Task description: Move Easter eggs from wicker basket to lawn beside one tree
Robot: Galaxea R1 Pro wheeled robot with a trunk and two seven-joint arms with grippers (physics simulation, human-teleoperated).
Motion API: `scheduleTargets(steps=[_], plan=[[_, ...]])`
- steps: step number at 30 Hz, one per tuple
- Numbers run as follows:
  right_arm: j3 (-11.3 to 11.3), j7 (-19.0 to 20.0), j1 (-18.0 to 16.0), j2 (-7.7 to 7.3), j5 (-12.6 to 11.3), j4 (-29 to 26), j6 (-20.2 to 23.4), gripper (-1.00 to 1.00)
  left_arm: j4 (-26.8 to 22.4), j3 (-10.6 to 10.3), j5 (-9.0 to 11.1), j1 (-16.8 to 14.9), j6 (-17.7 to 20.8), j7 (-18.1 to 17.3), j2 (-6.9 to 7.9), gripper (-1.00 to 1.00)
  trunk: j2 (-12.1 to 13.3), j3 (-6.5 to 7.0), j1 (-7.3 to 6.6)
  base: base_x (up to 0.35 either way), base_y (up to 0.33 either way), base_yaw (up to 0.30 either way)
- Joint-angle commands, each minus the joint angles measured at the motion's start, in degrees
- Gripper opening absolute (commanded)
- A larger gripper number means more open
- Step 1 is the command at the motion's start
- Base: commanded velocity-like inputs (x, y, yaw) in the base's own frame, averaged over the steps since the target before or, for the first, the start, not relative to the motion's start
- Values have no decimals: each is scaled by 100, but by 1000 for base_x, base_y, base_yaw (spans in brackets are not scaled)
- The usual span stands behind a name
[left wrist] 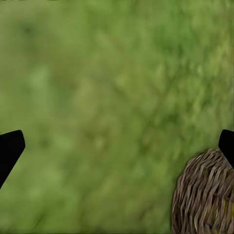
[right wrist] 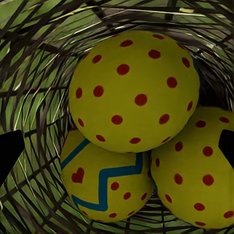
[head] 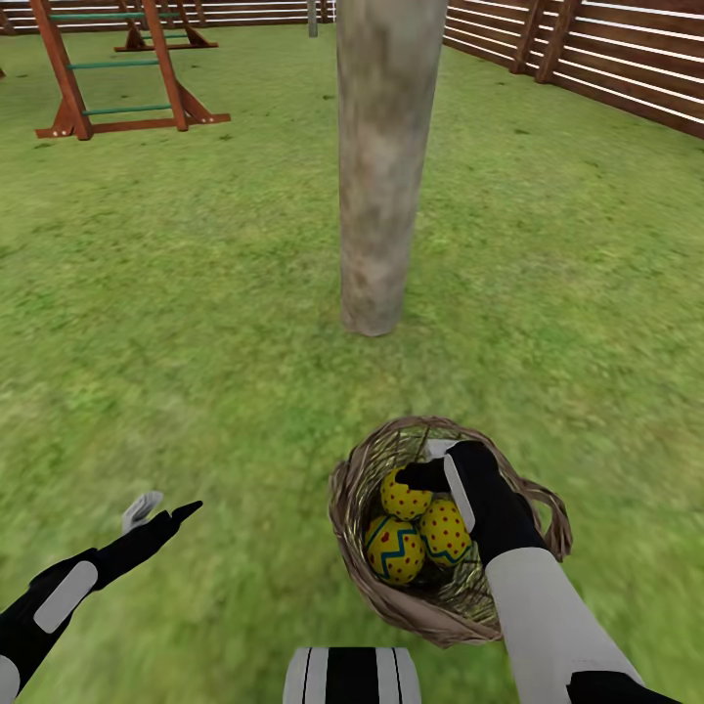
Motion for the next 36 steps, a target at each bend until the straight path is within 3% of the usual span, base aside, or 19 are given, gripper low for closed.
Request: scheduleTargets(steps=[1,8,14,20,36], plan=[[-22,50,-2,5,39,-4,22,100,-1,-23,60,-3,28,0,6,100,-2,-4,-1,0,0,0],[-28,59,-2,1,22,-31,7,100,-3,-23,60,-3,28,-3,13,100,-2,-4,-1,0,0,0],[-30,52,-2,10,19,39,-377,100,-3,-23,60,-3,28,-8,17,100,-2,-4,-1,0,0,0],[-31,50,-2,10,37,75,-454,100,-3,-23,63,-3,28,-9,23,100,-2,-4,-1,0,0,0],[-24,-203,-89,15,24,638,-880,100,-6,-23,64,-3,28,-11,23,100,-2,-4,-1,0,0,0]])
